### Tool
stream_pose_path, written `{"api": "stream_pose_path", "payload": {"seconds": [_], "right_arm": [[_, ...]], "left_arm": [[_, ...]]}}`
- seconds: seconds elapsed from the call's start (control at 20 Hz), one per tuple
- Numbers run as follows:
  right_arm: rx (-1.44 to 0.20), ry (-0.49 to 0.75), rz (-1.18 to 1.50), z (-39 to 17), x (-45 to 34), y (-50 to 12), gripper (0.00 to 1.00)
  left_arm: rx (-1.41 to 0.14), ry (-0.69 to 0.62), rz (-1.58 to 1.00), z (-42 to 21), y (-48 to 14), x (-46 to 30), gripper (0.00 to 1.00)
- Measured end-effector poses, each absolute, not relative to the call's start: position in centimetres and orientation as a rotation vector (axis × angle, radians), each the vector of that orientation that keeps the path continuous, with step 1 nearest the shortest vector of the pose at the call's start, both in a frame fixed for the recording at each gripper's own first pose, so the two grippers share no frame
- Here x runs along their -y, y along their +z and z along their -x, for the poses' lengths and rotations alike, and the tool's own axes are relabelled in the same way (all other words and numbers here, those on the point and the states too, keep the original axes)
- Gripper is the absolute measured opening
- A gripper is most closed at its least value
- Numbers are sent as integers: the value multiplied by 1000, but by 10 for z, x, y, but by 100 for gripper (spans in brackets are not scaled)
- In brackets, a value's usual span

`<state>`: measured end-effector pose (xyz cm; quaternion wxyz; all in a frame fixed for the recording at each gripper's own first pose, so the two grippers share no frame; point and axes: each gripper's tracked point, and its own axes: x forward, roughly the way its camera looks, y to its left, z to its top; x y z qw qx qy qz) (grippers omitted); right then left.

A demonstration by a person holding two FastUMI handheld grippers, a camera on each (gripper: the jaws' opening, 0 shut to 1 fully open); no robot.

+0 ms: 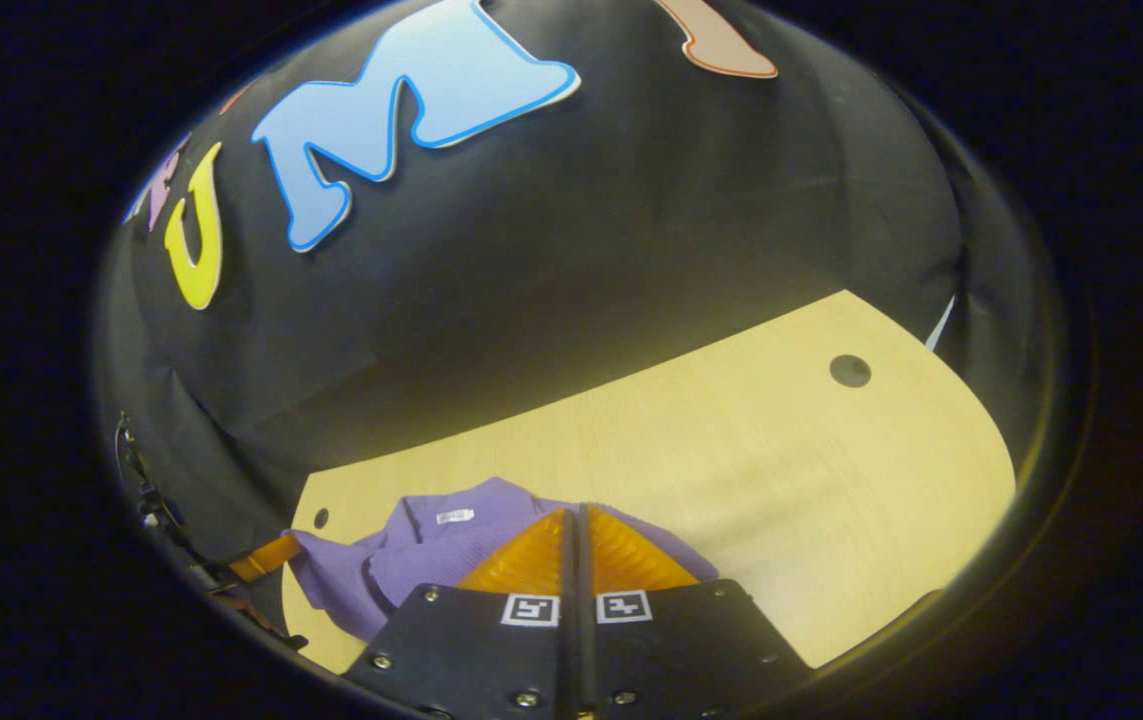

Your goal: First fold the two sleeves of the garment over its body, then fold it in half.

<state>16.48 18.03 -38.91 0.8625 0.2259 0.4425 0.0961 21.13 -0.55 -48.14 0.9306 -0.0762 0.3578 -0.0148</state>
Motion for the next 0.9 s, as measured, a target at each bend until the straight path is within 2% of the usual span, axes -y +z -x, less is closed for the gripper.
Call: {"api": "stream_pose_path", "payload": {"seconds": [0.5, 0.9], "right_arm": [[-909, 145, -588, -238, -189, -416, 0], [-952, 83, -562, -254, -184, -465, 0]], "left_arm": [[-735, -35, 135, -276, -499, 16, 5], [-863, -39, -1, -280, -558, 24, 5]]}}
